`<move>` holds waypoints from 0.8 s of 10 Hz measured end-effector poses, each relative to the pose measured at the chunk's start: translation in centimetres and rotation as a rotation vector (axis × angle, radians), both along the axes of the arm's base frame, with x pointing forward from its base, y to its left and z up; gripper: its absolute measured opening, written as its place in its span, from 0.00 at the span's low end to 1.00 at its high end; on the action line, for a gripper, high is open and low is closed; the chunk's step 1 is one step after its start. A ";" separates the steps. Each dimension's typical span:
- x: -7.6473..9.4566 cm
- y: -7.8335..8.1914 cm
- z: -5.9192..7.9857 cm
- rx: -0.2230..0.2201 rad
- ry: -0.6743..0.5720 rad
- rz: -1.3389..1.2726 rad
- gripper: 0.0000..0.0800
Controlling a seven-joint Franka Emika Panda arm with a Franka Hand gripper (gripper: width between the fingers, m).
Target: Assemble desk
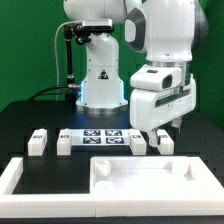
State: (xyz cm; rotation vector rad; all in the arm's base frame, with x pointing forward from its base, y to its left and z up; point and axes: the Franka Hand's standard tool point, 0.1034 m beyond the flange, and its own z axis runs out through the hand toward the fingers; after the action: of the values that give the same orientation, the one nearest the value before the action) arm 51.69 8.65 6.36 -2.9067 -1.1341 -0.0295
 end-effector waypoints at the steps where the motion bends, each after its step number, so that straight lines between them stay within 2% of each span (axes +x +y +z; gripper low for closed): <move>1: 0.0 0.1 0.0 0.001 0.001 -0.036 0.81; 3: -0.2 0.4 -0.1 0.010 0.016 -0.228 0.81; 4: -1.5 1.5 -0.4 -0.002 0.072 -0.385 0.81; 6: -2.2 2.3 -0.6 0.001 0.114 -0.571 0.81; 8: -2.3 2.2 -0.6 -0.005 0.128 -0.567 0.81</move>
Offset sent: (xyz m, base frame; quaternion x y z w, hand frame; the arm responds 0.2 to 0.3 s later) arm -0.0290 0.0199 -0.0048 0.0302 -0.0976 0.3166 0.9431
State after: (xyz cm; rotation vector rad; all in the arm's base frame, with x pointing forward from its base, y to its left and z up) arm 49.41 10.86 5.77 -3.0700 -0.2685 0.1463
